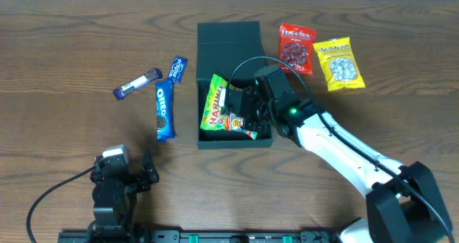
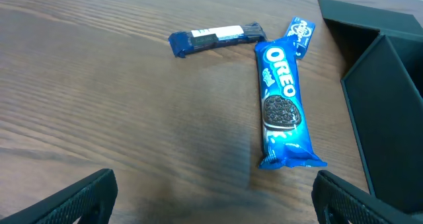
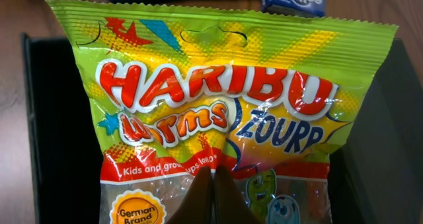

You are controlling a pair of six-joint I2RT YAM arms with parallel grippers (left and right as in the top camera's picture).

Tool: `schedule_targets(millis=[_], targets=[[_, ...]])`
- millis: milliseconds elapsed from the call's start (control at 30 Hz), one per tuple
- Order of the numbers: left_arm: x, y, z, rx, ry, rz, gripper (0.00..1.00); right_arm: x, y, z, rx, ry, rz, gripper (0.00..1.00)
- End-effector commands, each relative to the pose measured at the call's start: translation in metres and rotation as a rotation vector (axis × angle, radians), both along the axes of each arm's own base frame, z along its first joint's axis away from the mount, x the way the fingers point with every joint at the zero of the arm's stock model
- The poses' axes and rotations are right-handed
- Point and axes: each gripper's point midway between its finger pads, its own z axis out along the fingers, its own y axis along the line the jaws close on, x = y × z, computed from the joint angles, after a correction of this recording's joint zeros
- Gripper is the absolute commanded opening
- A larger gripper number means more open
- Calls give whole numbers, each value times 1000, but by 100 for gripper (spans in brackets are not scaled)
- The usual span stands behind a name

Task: Pack container
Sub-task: 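Lower the Haribo bag into the green box and release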

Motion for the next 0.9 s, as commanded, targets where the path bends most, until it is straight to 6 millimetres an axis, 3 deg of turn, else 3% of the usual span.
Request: schedule_targets(millis=[0, 67, 267, 500, 600, 633, 667, 767, 800, 867], targets=[[0, 2, -4, 12, 6, 11, 95, 5, 6, 13, 23, -45, 49, 26], [0, 2, -4, 12, 5, 11, 95, 7, 4, 12, 13, -53, 39, 99], [0, 2, -4, 12, 5, 11, 95, 13, 1, 13, -3, -72, 8, 99], [0, 2, -4, 12, 5, 11, 95, 31, 12, 45, 277, 125, -342, 99], [0, 2, -4, 12, 5, 11, 95, 32, 14, 51, 327, 169, -391, 99], [0, 2, -4, 12, 5, 11, 95, 29, 16, 51, 332, 178, -377, 94], [0, 2, -4, 12, 6, 11, 95, 27, 19, 49, 332, 187, -367, 79], [0, 2, -4, 12, 5, 11, 95, 27, 23, 41, 311, 184, -368, 12], [0, 2, -4, 12, 6, 11, 95, 26, 25, 35, 302, 193, -368, 1], [0, 2, -4, 12, 5, 11, 95, 26, 27, 19, 278, 218, -370, 3]])
